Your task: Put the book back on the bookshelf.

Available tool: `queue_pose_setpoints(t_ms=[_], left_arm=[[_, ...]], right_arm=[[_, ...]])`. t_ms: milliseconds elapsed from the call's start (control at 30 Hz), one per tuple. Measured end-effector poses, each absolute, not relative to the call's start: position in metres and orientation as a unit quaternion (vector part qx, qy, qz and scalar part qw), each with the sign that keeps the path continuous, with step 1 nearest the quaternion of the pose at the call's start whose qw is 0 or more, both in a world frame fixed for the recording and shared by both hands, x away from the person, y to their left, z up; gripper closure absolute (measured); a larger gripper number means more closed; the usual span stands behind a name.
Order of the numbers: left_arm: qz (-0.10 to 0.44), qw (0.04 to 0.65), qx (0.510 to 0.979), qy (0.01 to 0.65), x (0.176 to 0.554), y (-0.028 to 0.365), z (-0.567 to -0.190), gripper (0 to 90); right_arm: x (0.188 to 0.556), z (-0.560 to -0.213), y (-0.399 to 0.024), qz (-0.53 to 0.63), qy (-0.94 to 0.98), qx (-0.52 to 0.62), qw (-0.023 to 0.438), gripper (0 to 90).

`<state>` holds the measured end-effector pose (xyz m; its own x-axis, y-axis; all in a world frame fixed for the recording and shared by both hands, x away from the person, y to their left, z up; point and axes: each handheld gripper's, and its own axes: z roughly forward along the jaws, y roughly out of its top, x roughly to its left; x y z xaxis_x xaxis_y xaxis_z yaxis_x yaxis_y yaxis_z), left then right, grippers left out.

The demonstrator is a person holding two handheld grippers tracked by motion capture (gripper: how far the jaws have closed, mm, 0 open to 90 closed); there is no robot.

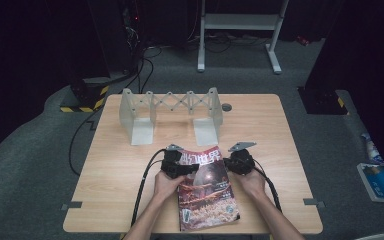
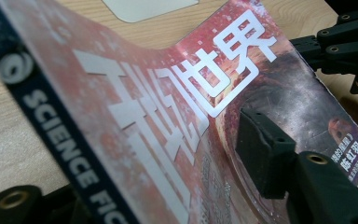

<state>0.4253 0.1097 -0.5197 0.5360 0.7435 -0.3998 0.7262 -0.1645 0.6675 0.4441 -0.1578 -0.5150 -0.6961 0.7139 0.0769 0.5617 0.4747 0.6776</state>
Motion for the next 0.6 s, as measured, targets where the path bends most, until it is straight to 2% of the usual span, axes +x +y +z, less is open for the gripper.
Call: queue_pose_setpoints(t_ms=[267,600], left_arm=[[0.008,0.432,0.749,0.502,0.425,0.110,-0.515,67.3],[0.009,0.452,0.737,0.502,0.419,0.108,-0.502,77.5]], right_arm=[[0.444,-0.515,-0.158,0.352,0.850,0.376,0.108,88.0],[0.439,-0.513,-0.161,0.362,0.845,0.378,0.115,83.1]])
